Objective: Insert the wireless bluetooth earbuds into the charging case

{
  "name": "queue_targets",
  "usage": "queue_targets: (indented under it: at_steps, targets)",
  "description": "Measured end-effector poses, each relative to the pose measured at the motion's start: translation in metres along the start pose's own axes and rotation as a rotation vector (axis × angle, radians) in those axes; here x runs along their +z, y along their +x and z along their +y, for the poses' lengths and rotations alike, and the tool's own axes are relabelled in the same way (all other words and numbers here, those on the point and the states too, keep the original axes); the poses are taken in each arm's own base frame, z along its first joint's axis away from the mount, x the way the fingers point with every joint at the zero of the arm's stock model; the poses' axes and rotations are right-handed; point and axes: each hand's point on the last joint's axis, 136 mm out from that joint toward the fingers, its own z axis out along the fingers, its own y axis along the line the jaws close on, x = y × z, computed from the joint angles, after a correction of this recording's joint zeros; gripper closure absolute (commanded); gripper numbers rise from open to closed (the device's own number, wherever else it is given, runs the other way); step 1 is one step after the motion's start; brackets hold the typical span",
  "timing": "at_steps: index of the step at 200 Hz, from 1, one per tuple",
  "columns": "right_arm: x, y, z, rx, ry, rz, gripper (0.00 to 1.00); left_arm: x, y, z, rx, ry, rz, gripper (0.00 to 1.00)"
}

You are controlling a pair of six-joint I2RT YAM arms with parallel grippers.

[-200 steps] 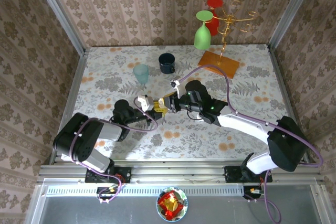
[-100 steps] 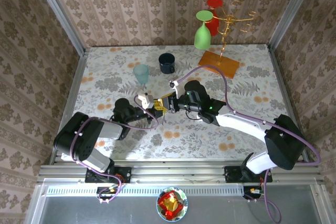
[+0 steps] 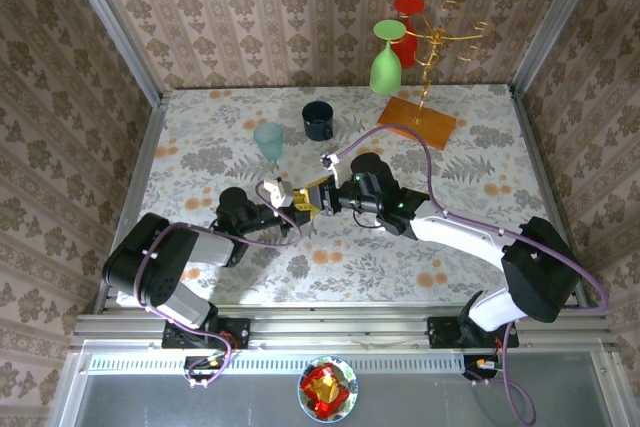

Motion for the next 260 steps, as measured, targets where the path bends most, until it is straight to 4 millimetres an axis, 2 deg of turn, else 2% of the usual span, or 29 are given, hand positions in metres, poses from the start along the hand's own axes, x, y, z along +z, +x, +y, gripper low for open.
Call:
queue_targets:
  at_steps: [83, 154, 183, 201, 226, 260]
  targets:
    - [0.000, 0.012, -0.006, -0.044, 0.033, 0.067, 0.79, 0.000, 0.008, 0.000, -0.033, -0.003, 0.029, 1.00]
    - [-0.003, 0.009, -0.004, -0.043, 0.031, 0.063, 0.63, 0.000, 0.007, 0.002, -0.028, -0.010, 0.026, 1.00]
    - [-0.008, 0.008, -0.004, -0.033, 0.044, 0.063, 0.63, 0.000, 0.006, 0.002, -0.011, -0.012, 0.019, 1.00]
    - [-0.008, 0.008, -0.004, -0.027, 0.047, 0.073, 0.68, 0.000, 0.005, 0.002, 0.005, -0.011, 0.019, 1.00]
    - [-0.010, 0.004, -0.001, -0.012, 0.052, 0.090, 0.70, 0.000, 0.004, 0.002, 0.043, -0.013, 0.013, 1.00]
    - [-0.003, -0.002, 0.005, 0.000, 0.029, 0.112, 0.72, 0.000, 0.002, 0.002, 0.078, -0.013, 0.009, 1.00]
